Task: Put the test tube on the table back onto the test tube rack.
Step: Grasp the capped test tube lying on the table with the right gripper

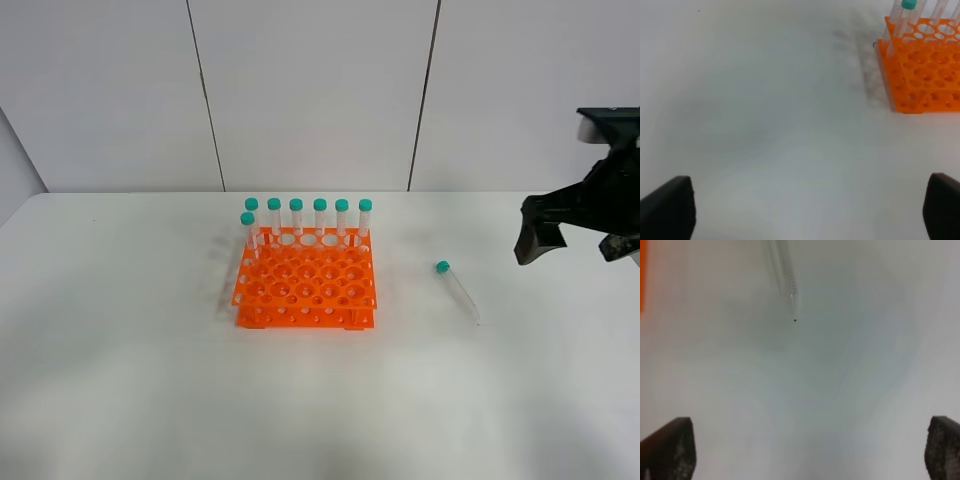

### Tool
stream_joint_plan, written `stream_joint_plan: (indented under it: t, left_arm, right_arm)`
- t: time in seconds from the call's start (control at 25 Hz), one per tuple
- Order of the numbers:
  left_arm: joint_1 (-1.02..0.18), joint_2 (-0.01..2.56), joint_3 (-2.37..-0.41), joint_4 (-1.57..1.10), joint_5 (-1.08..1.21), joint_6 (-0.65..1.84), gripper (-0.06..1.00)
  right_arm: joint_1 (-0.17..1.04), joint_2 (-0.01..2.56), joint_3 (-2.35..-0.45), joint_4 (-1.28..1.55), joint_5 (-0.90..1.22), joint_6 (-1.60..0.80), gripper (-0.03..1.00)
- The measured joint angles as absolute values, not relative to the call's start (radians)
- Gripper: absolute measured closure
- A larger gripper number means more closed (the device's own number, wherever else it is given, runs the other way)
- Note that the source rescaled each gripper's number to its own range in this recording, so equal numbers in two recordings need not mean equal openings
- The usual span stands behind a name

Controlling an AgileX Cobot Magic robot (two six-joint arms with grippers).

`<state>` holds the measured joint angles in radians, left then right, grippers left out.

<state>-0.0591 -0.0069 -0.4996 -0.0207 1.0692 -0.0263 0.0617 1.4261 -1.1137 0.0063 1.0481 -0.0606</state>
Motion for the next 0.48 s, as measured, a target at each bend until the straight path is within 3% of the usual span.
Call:
stream_joint_plan:
  t: [0.24,0.48]
  left_arm:
    - [-0.059,-0.007,-0.500,-0.021,1.069,-0.026,-0.06]
    - [-0.059,-0.007,-0.500,-0.021,1.069,-0.026,-0.06]
  right_arm:
    - [0.077,1.699,-1.270,0.000,1.090,-0.105,-0.03]
    - [0.126,1.829,-1.311,-0.009,1.034,-0.120,-0.03]
